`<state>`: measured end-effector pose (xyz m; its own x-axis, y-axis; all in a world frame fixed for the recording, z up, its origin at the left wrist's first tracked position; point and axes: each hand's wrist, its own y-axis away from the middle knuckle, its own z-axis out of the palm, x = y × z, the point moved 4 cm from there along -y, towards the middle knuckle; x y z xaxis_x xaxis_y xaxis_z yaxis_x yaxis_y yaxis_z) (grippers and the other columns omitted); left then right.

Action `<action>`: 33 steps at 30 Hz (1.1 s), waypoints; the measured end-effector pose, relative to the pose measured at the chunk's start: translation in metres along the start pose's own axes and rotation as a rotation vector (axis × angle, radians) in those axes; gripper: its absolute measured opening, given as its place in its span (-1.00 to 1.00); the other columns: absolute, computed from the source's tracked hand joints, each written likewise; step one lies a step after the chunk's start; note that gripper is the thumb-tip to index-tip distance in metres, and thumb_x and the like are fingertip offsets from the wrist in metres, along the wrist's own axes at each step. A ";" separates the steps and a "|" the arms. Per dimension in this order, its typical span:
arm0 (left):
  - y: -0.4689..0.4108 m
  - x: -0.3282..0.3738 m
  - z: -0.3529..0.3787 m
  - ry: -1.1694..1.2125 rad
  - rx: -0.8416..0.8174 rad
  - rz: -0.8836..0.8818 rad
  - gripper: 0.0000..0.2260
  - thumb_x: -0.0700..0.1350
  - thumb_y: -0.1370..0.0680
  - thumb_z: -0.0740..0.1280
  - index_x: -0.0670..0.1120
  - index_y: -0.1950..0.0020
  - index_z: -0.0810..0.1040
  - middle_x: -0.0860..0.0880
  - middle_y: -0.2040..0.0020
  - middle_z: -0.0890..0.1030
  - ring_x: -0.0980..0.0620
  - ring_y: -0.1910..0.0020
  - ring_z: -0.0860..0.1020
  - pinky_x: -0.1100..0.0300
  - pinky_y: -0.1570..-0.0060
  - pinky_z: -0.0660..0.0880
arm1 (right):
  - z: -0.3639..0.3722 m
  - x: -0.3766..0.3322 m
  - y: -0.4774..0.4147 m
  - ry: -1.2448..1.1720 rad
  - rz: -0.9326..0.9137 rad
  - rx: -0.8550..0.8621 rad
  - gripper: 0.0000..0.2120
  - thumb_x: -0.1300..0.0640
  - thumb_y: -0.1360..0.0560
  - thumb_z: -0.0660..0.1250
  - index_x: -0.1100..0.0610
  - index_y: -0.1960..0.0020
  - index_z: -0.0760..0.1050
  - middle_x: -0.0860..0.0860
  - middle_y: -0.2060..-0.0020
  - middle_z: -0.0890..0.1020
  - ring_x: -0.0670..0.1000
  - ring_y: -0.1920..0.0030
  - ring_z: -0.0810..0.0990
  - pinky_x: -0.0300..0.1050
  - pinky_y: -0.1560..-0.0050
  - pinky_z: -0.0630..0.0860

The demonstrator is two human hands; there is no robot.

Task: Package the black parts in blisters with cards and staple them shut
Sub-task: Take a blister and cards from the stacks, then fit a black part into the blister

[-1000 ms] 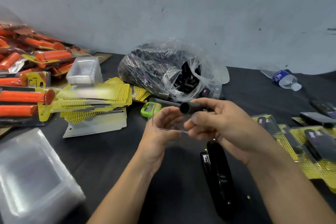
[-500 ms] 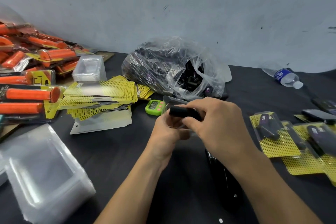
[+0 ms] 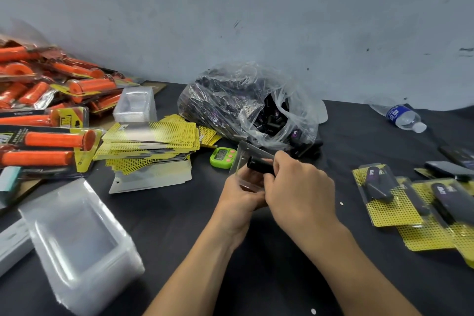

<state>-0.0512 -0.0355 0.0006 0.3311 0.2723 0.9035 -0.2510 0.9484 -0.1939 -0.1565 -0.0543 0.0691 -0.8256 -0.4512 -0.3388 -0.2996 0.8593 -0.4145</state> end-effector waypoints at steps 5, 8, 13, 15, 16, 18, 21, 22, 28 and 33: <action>0.000 -0.002 0.003 -0.006 -0.048 -0.030 -0.53 -0.38 -0.36 0.49 -0.14 -0.25 0.63 -0.22 -0.09 0.68 -0.17 -0.12 0.62 -0.06 -0.12 0.55 | 0.001 0.009 -0.006 -0.074 0.125 -0.013 -0.65 -0.06 -0.53 0.35 -0.04 0.29 0.24 -0.02 0.31 0.47 0.14 0.22 0.41 -0.05 0.18 0.33; -0.001 -0.005 0.005 -0.038 -0.069 -0.023 -0.53 -0.42 -0.35 0.46 -0.13 -0.23 0.65 -0.23 -0.05 0.67 -0.19 -0.09 0.62 -0.06 -0.09 0.55 | 0.000 0.013 -0.008 -0.079 0.133 0.002 -0.78 -0.06 -0.51 0.37 -0.06 0.25 0.41 -0.03 0.32 0.46 0.12 0.23 0.41 -0.07 0.18 0.34; -0.002 -0.010 0.003 0.052 -0.082 -0.084 -0.56 -0.47 -0.32 0.38 -0.15 -0.14 0.67 -0.20 0.03 0.67 -0.12 0.05 0.66 0.08 0.09 0.63 | 0.000 0.024 -0.017 -0.187 0.096 -0.186 -0.65 -0.15 -0.48 0.37 0.04 0.34 0.45 -0.05 0.41 0.55 0.12 0.24 0.55 -0.05 0.23 0.40; -0.004 -0.009 0.001 0.084 -0.097 -0.105 -0.57 -0.46 -0.31 0.39 -0.08 -0.06 0.70 -0.17 0.05 0.67 -0.08 0.07 0.66 0.10 0.06 0.62 | -0.005 0.029 -0.022 -0.291 0.075 -0.272 -0.69 -0.20 -0.49 0.32 -0.05 0.32 0.59 -0.03 0.48 0.59 0.00 0.29 0.61 -0.05 0.25 0.50; -0.005 -0.009 -0.001 0.094 -0.096 -0.112 -0.57 -0.45 -0.30 0.41 -0.06 -0.06 0.71 -0.17 0.03 0.67 -0.08 0.06 0.66 0.10 0.06 0.61 | -0.008 0.031 -0.025 -0.333 0.071 -0.290 -0.68 -0.19 -0.50 0.30 -0.07 0.33 0.62 -0.07 0.50 0.60 -0.10 0.34 0.60 -0.10 0.25 0.52; -0.007 -0.008 -0.005 0.133 -0.066 -0.128 -0.53 -0.45 -0.29 0.43 -0.08 -0.12 0.68 -0.20 -0.08 0.68 -0.08 0.04 0.68 0.10 0.06 0.61 | -0.015 0.039 -0.031 -0.393 0.087 -0.226 -0.67 -0.10 -0.53 0.32 -0.04 0.36 0.64 -0.14 0.54 0.58 -0.24 0.38 0.57 -0.35 0.36 0.41; -0.008 -0.010 -0.008 0.182 -0.042 -0.142 -0.44 -0.48 -0.29 0.41 -0.13 -0.25 0.56 -0.21 -0.21 0.68 -0.09 0.00 0.70 0.09 0.07 0.64 | -0.028 0.052 -0.036 -0.451 0.116 -0.035 -0.74 0.00 -0.51 0.40 0.04 0.34 0.64 -0.15 0.57 0.54 -0.26 0.41 0.54 -0.47 0.35 0.37; -0.008 -0.010 -0.008 0.188 -0.040 -0.143 -0.43 -0.50 -0.29 0.40 -0.13 -0.25 0.55 -0.21 -0.21 0.69 -0.10 0.00 0.70 0.09 0.06 0.65 | -0.031 0.054 -0.036 -0.471 0.108 0.002 -0.79 0.03 -0.48 0.44 0.02 0.33 0.64 -0.18 0.55 0.57 -0.28 0.40 0.54 -0.49 0.36 0.36; -0.008 -0.008 -0.005 0.197 -0.044 -0.112 -0.43 -0.51 -0.27 0.36 -0.12 -0.22 0.56 -0.19 -0.13 0.71 -0.10 -0.01 0.70 0.04 0.01 0.66 | -0.031 0.039 -0.034 -0.414 -0.099 -0.084 -0.80 0.19 -0.34 0.52 -0.12 0.29 0.67 -0.30 0.23 0.65 -0.26 0.16 0.58 -0.46 0.18 0.39; -0.008 -0.005 -0.006 0.131 -0.035 -0.062 -0.46 -0.50 -0.27 0.35 -0.12 -0.19 0.54 -0.15 -0.09 0.71 -0.07 -0.06 0.69 0.11 -0.02 0.63 | -0.027 0.037 -0.030 -0.376 -0.068 -0.092 -0.92 0.02 -0.34 0.57 -0.09 0.28 0.69 -0.14 0.18 0.63 -0.13 0.12 0.57 -0.26 0.16 0.43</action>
<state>-0.0457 -0.0434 -0.0051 0.4612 0.2300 0.8570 -0.1956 0.9684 -0.1546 -0.1913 -0.0904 0.0919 -0.5748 -0.5502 -0.6057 -0.4036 0.8345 -0.3750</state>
